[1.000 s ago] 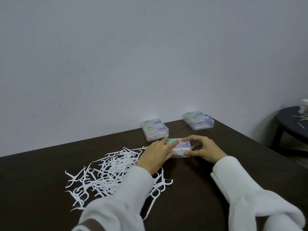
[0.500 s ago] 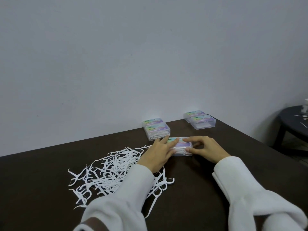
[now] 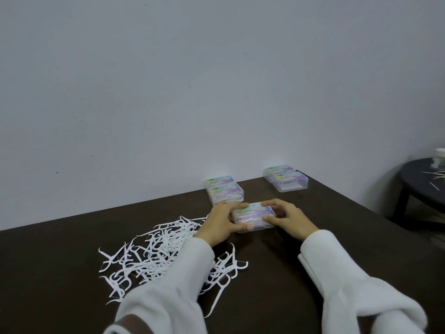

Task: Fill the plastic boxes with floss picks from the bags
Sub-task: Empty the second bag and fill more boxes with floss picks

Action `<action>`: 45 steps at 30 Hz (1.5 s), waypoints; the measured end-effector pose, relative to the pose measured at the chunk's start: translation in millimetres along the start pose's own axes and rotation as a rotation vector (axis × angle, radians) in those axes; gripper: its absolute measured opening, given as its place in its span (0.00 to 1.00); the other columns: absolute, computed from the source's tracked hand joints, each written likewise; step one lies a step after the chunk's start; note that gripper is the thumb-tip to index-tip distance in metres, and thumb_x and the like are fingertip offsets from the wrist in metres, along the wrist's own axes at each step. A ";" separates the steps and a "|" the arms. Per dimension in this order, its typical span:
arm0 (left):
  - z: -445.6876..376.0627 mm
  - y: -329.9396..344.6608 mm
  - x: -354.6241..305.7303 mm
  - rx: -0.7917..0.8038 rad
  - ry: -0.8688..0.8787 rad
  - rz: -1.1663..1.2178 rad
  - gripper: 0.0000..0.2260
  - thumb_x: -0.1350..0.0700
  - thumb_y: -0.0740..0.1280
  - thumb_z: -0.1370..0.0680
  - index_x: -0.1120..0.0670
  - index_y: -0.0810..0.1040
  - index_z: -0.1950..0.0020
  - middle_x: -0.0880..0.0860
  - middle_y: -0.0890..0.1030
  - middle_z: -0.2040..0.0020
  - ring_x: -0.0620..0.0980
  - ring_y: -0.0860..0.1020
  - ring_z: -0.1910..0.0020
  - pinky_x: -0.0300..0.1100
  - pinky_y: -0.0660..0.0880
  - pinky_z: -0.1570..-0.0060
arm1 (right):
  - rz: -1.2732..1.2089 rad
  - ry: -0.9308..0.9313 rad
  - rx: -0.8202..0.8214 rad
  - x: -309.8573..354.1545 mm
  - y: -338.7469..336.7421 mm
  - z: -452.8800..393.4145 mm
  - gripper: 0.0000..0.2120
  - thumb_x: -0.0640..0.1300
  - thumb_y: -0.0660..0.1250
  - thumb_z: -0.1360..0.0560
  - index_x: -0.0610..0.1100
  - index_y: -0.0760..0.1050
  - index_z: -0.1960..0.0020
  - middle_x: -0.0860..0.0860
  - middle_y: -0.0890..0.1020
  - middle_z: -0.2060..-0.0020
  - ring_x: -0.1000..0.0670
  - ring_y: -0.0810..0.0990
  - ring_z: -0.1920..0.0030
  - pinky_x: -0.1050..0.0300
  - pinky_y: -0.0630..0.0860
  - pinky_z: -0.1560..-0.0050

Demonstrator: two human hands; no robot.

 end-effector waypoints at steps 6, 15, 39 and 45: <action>6.5 13.1 -15.0 0.090 0.053 -0.504 0.27 0.43 0.58 0.20 0.44 0.53 0.23 0.54 0.64 0.30 0.53 0.63 0.30 0.47 0.64 0.35 | -0.033 0.026 -0.070 -1.7 -3.3 3.4 0.14 0.44 0.66 0.24 0.49 0.73 0.39 0.46 0.75 0.38 0.52 0.74 0.44 0.62 0.70 0.46; 12.4 16.8 -17.4 0.113 0.027 -0.568 0.26 0.44 0.54 0.18 0.45 0.48 0.22 0.54 0.53 0.22 0.54 0.57 0.25 0.49 0.60 0.31 | -0.021 0.033 -0.116 2.4 1.4 7.5 0.12 0.45 0.61 0.21 0.48 0.71 0.38 0.45 0.75 0.38 0.53 0.74 0.47 0.63 0.71 0.49; -59.6 -35.5 19.3 0.177 -0.204 -0.363 0.18 0.57 0.53 0.17 0.55 0.65 0.27 0.55 0.66 0.26 0.53 0.64 0.28 0.43 0.60 0.30 | -0.593 0.357 -0.620 -31.1 -49.6 -74.2 0.18 0.42 0.71 0.28 0.40 0.74 0.39 0.43 0.76 0.40 0.43 0.77 0.43 0.54 0.75 0.44; -79.0 -45.0 29.6 0.136 -0.159 -0.444 0.17 0.60 0.55 0.19 0.53 0.74 0.33 0.54 0.73 0.32 0.53 0.71 0.34 0.43 0.65 0.33 | -0.371 0.344 -0.642 -15.9 -42.3 -119.0 0.19 0.42 0.67 0.25 0.38 0.70 0.36 0.39 0.73 0.37 0.41 0.73 0.38 0.52 0.71 0.44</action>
Point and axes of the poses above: each hand's wrist, its own z-axis away from the middle knuckle, its own y-axis out of the palm, x = y × z, the point moved 10 cm from there along -z, towards the middle knuckle
